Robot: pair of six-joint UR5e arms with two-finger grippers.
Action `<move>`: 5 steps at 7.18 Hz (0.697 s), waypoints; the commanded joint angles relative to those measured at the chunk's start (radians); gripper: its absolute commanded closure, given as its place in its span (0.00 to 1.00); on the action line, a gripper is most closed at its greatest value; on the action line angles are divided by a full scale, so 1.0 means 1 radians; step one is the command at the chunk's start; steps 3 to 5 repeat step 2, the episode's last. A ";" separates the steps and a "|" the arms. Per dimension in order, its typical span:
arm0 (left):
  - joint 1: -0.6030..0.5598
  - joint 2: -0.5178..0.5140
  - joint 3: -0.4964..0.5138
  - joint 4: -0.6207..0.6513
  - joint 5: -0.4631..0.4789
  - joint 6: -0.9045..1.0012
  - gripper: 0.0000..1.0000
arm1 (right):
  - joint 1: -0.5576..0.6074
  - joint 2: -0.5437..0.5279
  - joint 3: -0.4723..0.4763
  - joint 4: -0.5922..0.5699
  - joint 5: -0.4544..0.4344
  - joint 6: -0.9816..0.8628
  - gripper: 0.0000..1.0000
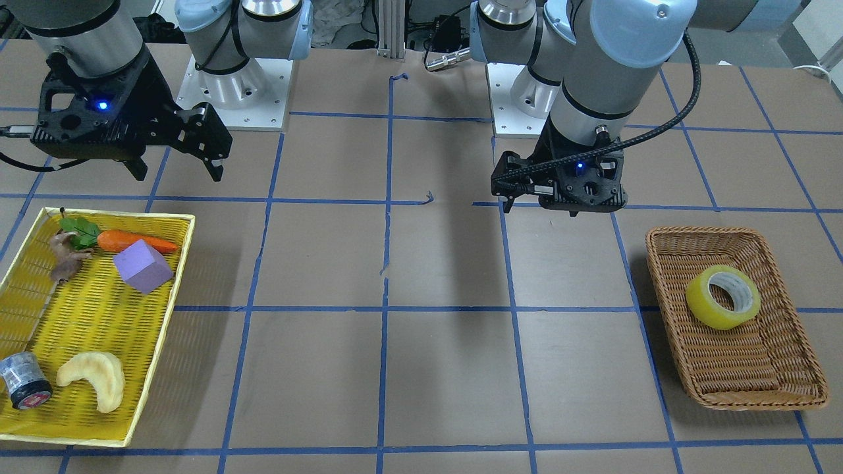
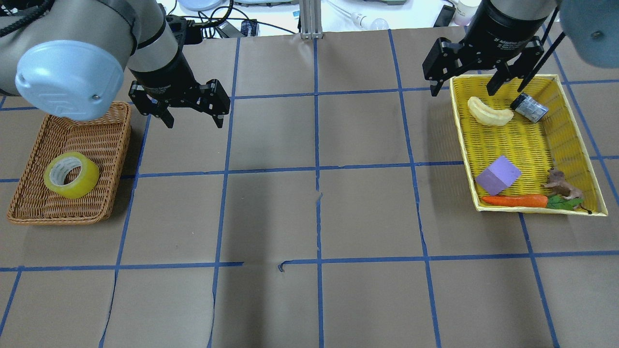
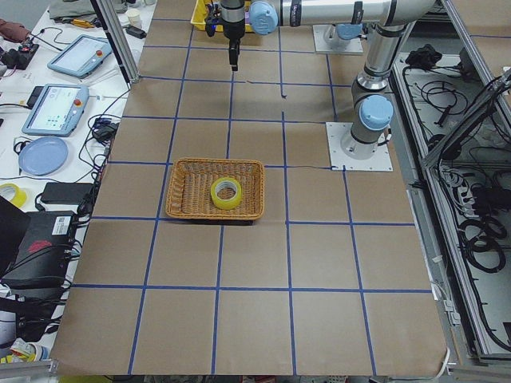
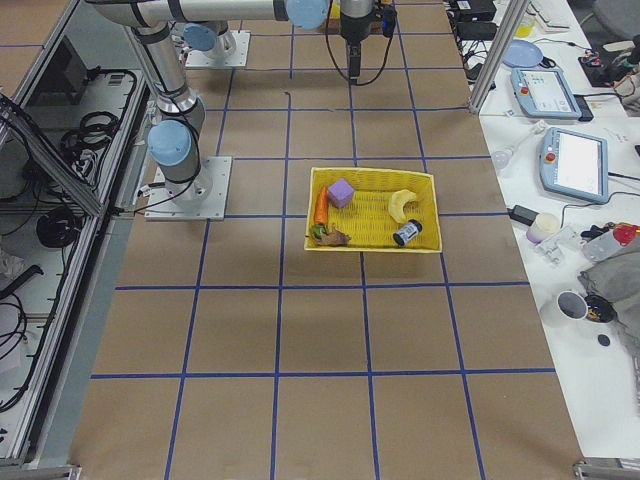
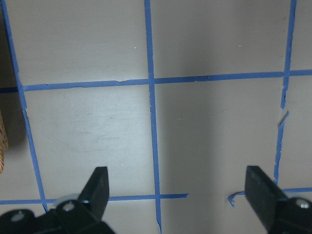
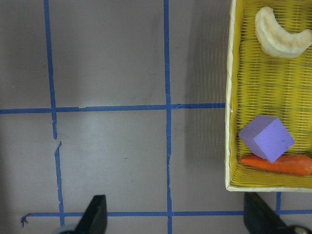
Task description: Transfer tape with both arms
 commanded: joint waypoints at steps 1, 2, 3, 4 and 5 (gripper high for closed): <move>-0.001 0.004 -0.006 0.000 0.001 0.001 0.00 | -0.001 0.000 0.000 0.002 -0.002 0.000 0.00; -0.001 0.004 -0.006 0.000 0.002 0.001 0.00 | -0.001 0.002 0.000 0.002 -0.002 0.000 0.00; -0.001 0.004 -0.006 0.000 0.002 0.001 0.00 | -0.001 0.002 0.000 0.002 -0.002 0.000 0.00; -0.001 0.004 -0.006 0.000 0.002 0.001 0.00 | -0.001 0.002 0.000 0.002 -0.002 0.000 0.00; -0.001 0.004 -0.006 0.000 0.002 0.001 0.00 | -0.001 0.002 0.000 0.002 -0.002 0.000 0.00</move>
